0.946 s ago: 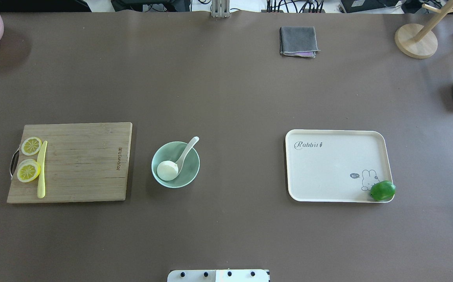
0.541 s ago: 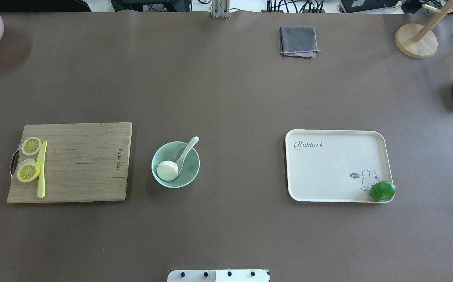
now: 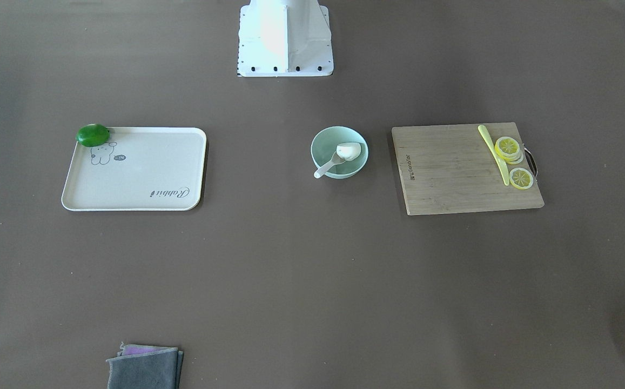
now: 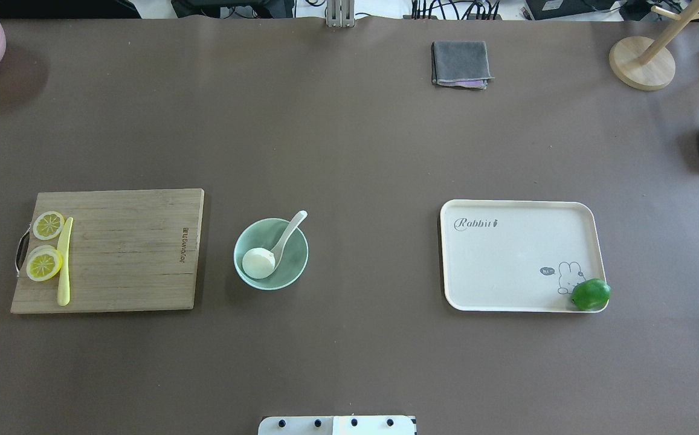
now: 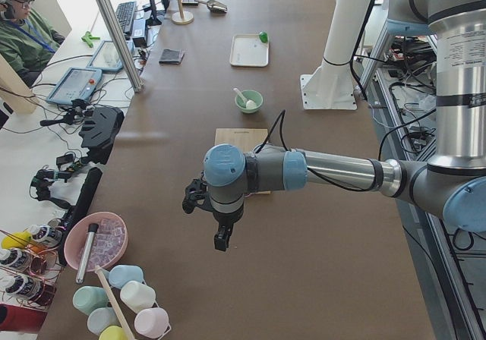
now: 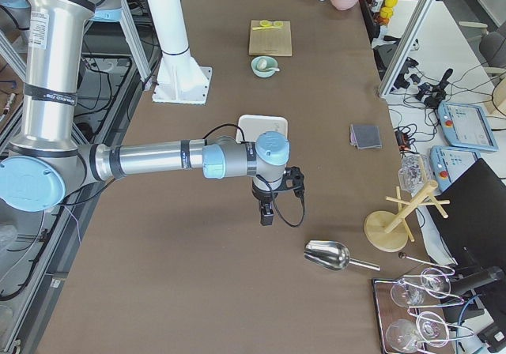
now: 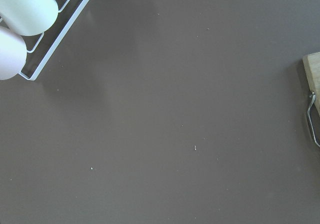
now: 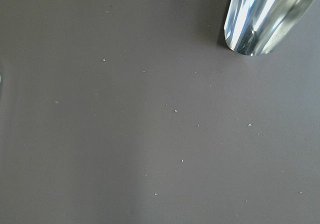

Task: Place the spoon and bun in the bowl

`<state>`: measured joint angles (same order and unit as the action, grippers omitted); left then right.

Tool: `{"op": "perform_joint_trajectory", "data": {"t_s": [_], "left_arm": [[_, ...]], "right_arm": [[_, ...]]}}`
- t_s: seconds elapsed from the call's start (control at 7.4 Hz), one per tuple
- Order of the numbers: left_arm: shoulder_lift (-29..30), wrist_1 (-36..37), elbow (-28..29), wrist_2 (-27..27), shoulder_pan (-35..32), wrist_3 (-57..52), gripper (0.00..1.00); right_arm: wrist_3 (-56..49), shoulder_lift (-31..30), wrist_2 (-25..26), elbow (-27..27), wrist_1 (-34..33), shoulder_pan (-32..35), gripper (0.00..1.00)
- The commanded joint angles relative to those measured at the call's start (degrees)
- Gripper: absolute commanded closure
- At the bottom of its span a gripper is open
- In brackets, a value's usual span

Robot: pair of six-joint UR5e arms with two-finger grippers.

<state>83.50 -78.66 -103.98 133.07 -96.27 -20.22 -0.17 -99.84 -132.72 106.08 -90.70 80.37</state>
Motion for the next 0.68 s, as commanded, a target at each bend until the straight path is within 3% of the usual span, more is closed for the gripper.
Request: {"op": "perform_joint_trajectory", "data": {"t_s": [0.0, 0.54], "left_arm": [[0.0, 0.0, 0.0, 0.0, 0.03, 0.0, 0.0], [0.0, 0.0, -0.09, 0.0, 0.12, 0.0, 0.0]], "right_arm": [[0.0, 0.0, 0.0, 0.0, 0.17, -0.13, 0.0], [0.09, -0.09, -0.26, -0.79, 3.87, -0.31, 0.0]]}}
